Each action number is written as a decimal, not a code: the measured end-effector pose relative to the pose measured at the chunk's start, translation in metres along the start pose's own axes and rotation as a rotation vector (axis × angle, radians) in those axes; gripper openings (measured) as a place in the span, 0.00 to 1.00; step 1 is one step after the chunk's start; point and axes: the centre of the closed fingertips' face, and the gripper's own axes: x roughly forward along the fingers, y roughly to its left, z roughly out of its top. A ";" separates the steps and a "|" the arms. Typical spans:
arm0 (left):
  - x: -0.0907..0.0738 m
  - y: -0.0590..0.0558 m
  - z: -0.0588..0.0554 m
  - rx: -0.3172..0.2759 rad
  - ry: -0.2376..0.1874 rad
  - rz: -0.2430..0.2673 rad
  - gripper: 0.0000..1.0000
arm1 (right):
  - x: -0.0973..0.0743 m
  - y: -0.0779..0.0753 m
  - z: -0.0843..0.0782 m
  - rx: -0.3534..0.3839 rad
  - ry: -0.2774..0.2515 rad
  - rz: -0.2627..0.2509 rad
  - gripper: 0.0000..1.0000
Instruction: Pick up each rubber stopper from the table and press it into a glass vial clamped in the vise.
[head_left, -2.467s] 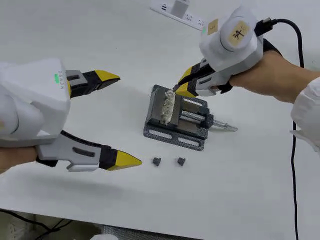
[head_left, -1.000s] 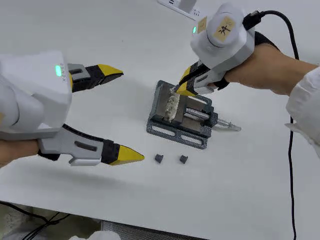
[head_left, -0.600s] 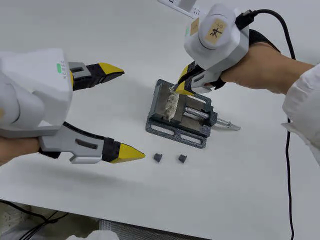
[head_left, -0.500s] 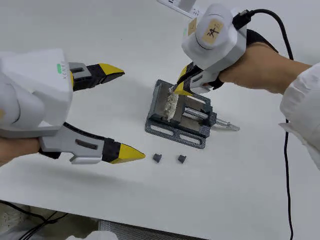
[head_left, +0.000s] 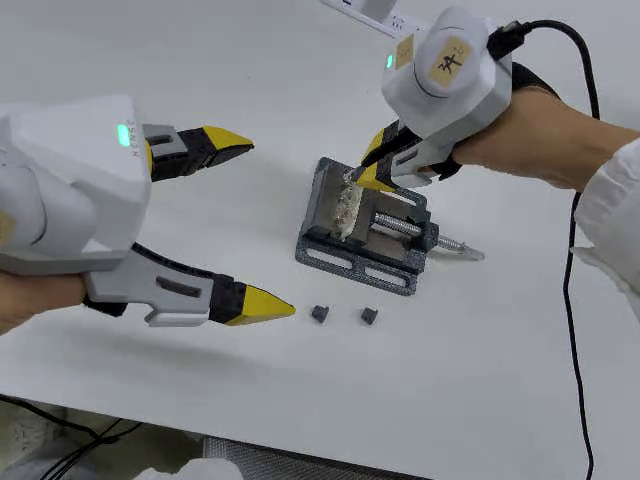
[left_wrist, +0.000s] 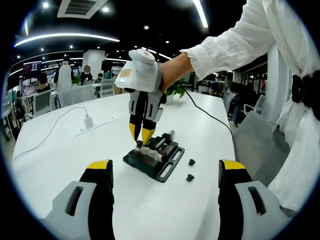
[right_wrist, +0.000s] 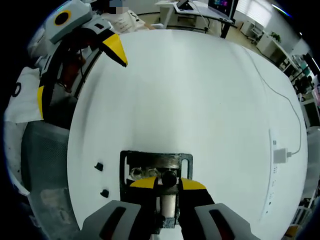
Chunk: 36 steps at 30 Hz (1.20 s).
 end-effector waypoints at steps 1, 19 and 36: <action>0.000 0.000 0.000 -0.001 0.000 0.000 0.86 | -0.004 0.003 0.001 0.008 -0.012 0.005 0.13; 0.002 0.000 0.001 -0.002 -0.002 -0.012 0.85 | -0.012 -0.001 0.001 0.066 -0.094 0.002 0.01; 0.003 0.001 0.001 -0.006 -0.001 -0.014 0.84 | -0.004 -0.002 0.000 0.056 -0.085 0.007 0.00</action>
